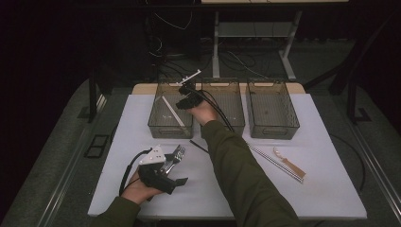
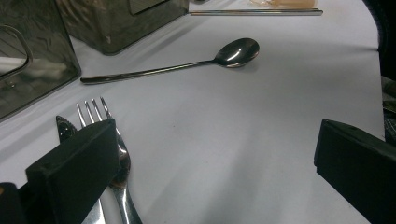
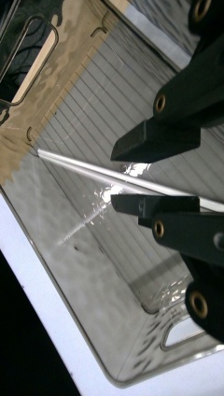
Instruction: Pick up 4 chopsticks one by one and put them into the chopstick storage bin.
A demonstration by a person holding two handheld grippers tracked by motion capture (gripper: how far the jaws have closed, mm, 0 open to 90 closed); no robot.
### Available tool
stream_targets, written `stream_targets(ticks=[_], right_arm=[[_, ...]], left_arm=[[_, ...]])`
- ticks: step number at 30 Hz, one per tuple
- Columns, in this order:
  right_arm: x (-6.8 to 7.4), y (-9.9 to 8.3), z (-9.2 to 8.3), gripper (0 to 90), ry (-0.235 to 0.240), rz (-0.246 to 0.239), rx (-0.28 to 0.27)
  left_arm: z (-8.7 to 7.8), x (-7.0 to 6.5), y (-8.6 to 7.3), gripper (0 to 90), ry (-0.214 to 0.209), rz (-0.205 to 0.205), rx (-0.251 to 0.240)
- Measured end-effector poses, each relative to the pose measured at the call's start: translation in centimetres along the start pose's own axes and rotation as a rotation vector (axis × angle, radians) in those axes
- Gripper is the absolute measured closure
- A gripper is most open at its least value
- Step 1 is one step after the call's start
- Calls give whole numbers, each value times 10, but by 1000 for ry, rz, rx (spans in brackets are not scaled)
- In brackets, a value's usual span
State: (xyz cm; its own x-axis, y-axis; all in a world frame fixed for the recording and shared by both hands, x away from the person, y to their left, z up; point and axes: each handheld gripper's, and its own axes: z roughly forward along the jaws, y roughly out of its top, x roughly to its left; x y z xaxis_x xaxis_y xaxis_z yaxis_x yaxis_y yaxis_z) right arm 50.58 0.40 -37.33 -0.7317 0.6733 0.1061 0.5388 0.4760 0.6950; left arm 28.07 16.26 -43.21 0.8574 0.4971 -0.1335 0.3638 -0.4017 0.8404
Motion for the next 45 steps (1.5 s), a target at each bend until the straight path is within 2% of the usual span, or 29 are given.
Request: stream_targets(ticks=[3, 6, 9, 12, 14, 18, 22, 23, 31, 37, 45], right_arm=[[-3, 0, -5, 640, 27, 30, -3], [-5, 0, -10, 521, 76, 56, -23], [-3, -2, -16, 473, 104, 46, -31], [0, -5, -25, 440, 108, 19, -68], [0, -7, -31, 434, 141, 9, -90], [3, -12, -44, 380, 122, -32, -109], [2, -19, -57, 359, 127, -42, -130], [2, -21, -60, 358, 129, -40, -135], [-3, -44, -85, 354, 135, -55, -150], [-9, -61, -104, 347, 146, -57, -177], [-18, -83, -126, 347, 130, -56, -193]], left_arm=[[0, 0, 0, 0, 1, 0, -1], [-1, 0, 0, 0, 0, 4, 0], [-2, 1, 0, 0, 4, 2, 2], [-1, 1, -1, 0, 14, -1, 6], [-1, 1, -1, 0, 15, 0, 7], [-1, 0, -1, 0, 11, 5, 11], [0, 0, -1, 0, 5, 3, 9], [0, -1, -1, 0, 2, -8, 6], [1, 0, -1, 0, 6, 3, 16], [1, 0, -1, 0, 7, -7, 7], [0, 0, -1, 0, 10, -1, 13]])
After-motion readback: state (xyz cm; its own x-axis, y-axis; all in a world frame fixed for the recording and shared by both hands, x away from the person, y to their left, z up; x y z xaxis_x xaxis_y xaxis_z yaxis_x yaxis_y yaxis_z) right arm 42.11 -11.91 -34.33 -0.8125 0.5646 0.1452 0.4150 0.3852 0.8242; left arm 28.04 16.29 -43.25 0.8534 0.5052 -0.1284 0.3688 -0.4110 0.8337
